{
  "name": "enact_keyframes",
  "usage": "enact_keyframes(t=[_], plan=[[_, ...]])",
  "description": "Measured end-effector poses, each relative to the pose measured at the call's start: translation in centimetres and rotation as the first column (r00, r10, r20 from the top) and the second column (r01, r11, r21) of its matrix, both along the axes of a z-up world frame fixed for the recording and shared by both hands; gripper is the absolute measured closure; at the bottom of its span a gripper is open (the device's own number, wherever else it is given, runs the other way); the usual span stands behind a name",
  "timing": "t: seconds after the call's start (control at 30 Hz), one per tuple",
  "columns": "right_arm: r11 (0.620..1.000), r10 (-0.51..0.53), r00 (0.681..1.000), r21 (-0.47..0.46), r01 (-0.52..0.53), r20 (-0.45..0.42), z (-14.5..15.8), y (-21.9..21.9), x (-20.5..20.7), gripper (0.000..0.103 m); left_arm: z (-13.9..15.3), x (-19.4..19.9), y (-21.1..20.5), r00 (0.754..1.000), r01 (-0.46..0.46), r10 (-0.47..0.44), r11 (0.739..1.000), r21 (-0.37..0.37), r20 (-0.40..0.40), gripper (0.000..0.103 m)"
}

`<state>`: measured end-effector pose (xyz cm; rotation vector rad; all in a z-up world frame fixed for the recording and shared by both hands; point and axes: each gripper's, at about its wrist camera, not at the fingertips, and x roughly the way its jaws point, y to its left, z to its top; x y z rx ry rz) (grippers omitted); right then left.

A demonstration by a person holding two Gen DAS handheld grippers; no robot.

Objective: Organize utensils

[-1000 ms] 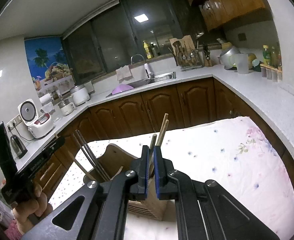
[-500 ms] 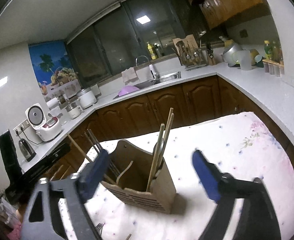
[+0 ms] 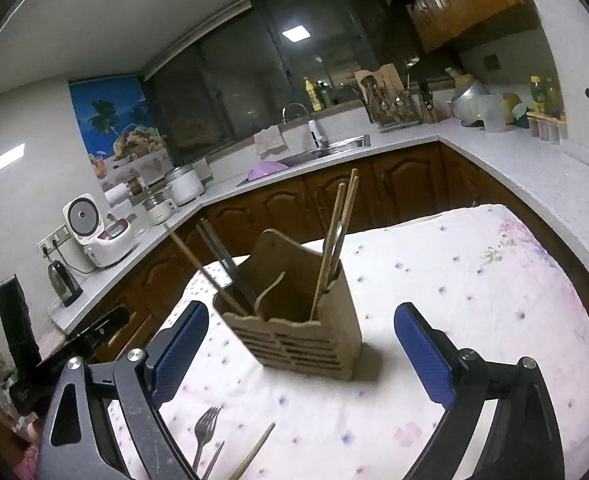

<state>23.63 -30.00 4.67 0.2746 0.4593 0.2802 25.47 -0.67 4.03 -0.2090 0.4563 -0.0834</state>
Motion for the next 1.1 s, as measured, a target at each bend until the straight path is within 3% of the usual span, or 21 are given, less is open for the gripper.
enact_keyframes(t=[0.37, 0.67, 0.87, 1.1], plan=[[0.998, 0.027, 0.998, -0.066, -0.024, 0.054, 1.1, 1.8, -5.8, 0.008, 0.7, -7.0, -0.2, 0.999, -0.013, 0.012, 0.999, 0.052, 0.034, 0.0], [0.993, 0.032, 0.996, -0.113, -0.022, 0.089, -1.3, 3.5, -12.5, 0.008, -1.3, -12.9, 0.6, 1.0, 0.022, -0.022, 0.999, 0.035, 0.006, 0.0], [0.99, 0.011, 0.989, -0.138, 0.01, 0.145, -1.6, 3.7, -16.4, 0.002, -1.5, -17.1, 0.5, 0.998, -0.002, -0.005, 0.994, 0.112, 0.062, 0.0], [0.975, -0.018, 0.978, -0.212, 0.063, 0.209, -4.0, 4.3, -19.5, 0.001, -3.7, -20.4, 0.1, 0.996, -0.025, 0.011, 0.988, 0.154, 0.092, 0.0]])
